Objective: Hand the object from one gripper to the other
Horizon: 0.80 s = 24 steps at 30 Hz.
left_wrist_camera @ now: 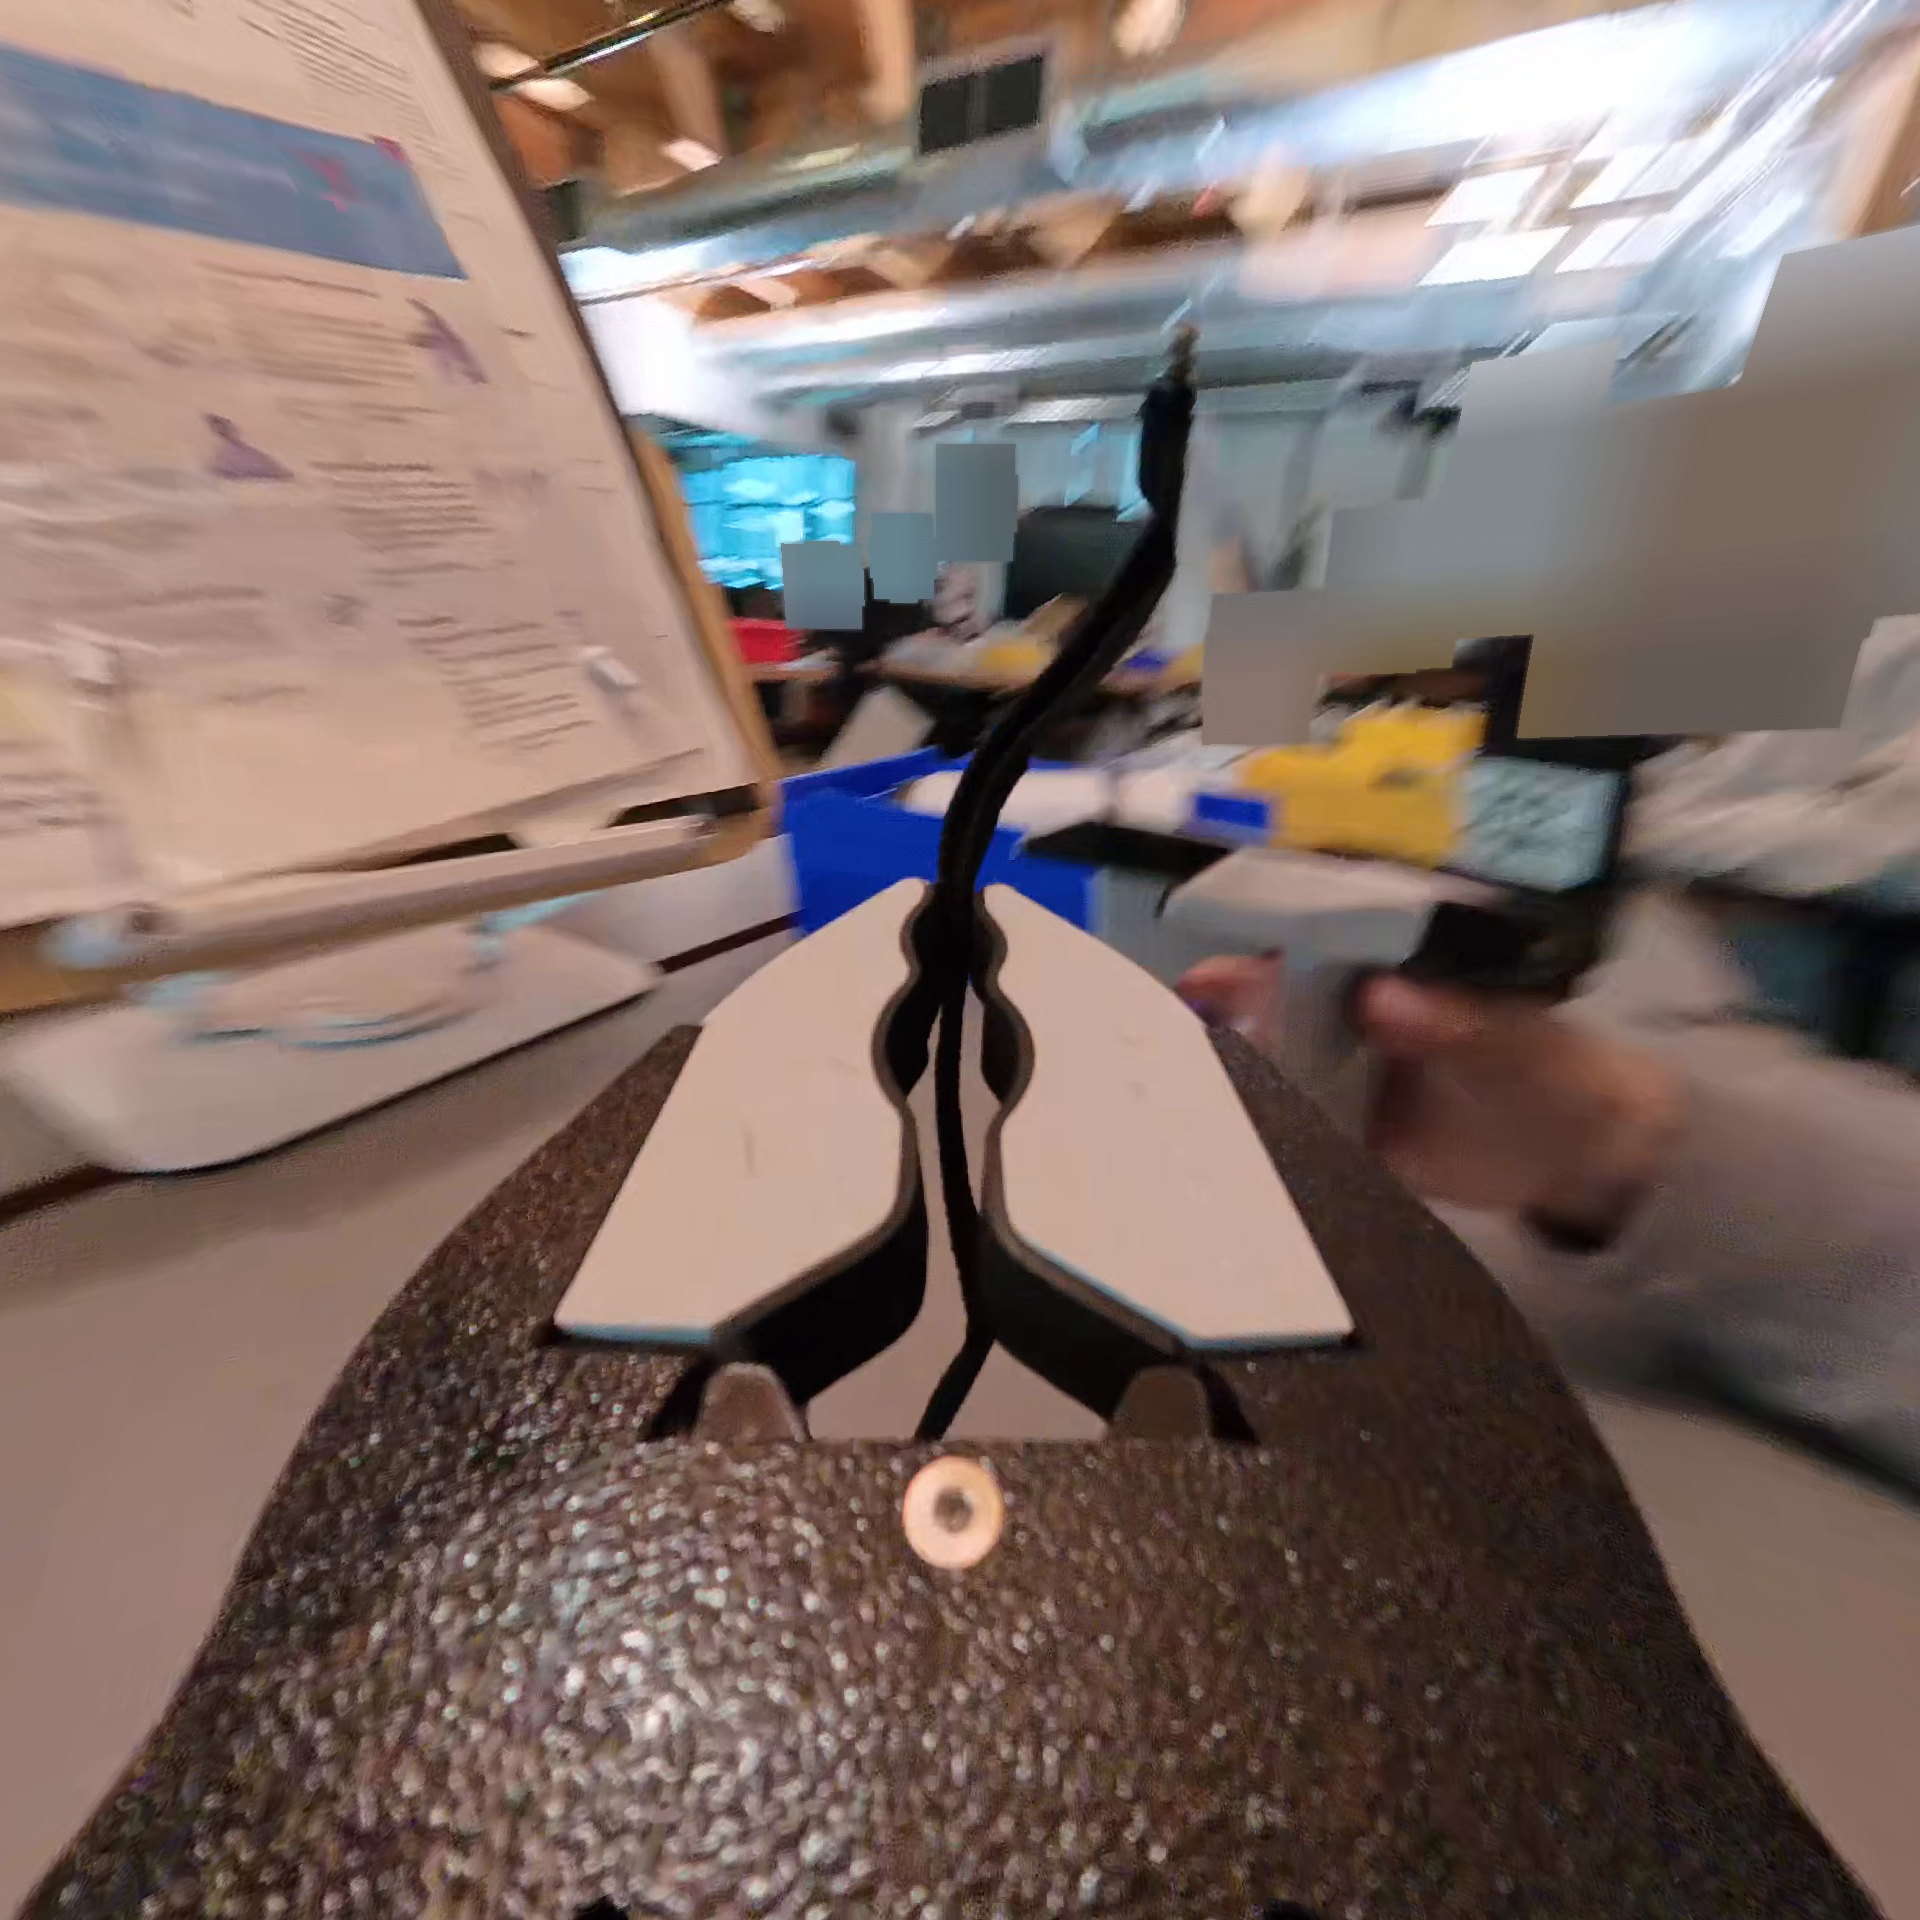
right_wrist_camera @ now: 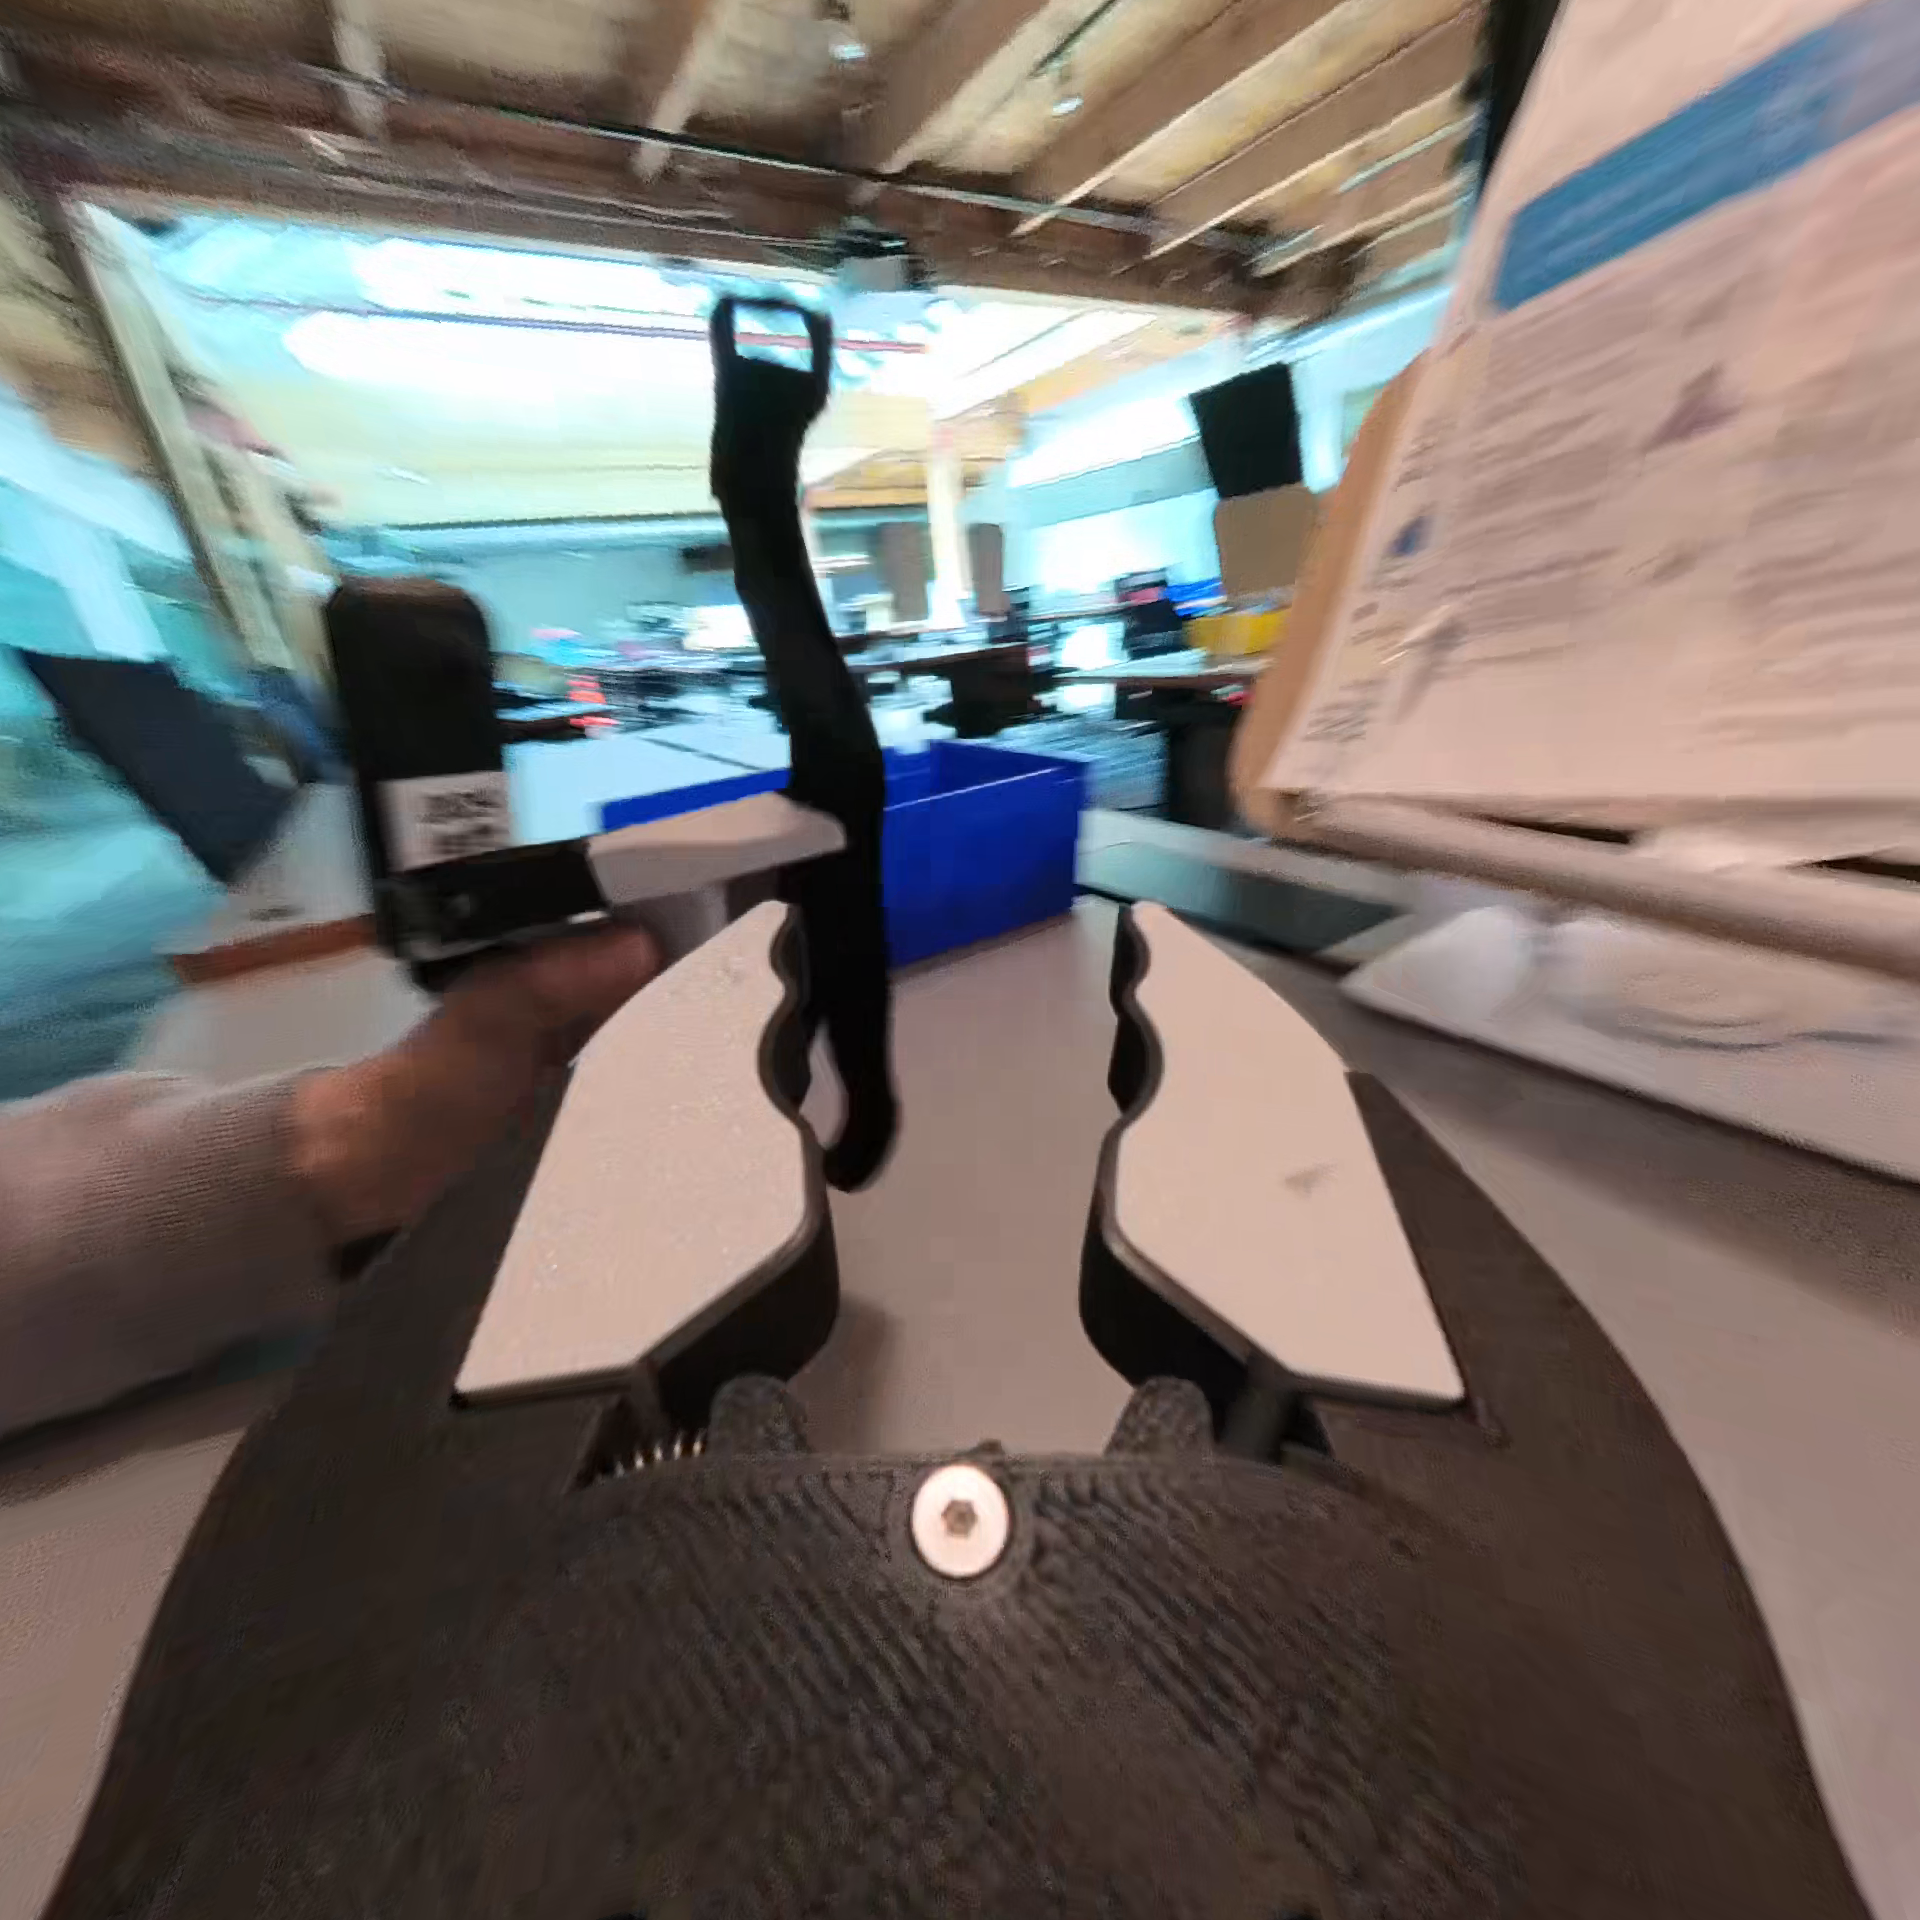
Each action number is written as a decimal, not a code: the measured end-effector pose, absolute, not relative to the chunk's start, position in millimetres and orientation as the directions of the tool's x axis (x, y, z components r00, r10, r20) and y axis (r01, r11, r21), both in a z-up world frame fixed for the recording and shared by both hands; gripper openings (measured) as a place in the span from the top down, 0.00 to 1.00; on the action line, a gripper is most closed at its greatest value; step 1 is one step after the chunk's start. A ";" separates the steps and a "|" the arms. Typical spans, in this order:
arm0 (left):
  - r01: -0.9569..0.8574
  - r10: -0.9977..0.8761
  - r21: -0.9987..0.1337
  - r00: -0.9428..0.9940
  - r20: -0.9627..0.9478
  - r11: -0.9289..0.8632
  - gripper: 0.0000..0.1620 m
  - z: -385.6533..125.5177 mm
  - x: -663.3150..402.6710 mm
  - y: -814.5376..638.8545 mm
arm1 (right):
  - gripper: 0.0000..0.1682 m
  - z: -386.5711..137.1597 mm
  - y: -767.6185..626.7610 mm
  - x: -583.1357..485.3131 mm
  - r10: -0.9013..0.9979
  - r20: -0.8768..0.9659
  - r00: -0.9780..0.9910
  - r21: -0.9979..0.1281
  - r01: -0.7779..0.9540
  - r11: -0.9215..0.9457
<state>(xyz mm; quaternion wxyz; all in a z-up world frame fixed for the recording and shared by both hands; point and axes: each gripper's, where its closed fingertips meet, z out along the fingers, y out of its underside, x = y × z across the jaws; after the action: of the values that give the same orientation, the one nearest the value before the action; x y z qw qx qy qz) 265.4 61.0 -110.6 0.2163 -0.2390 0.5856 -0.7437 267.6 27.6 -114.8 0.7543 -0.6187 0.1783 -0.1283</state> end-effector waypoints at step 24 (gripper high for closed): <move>-0.501 -0.053 -0.841 -0.852 0.521 -0.205 0.71 -135.3 233.9 50.7 | 0.98 -84.8 1.1 261.6 -0.522 0.852 -0.035 -0.350 0.704 -0.618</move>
<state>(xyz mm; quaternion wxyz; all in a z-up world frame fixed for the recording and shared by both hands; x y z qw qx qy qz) 233.9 50.7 -135.3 -0.1508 -0.2265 0.6123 -0.7424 261.6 1.1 -84.8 0.4291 -0.5464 -0.0835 -0.7144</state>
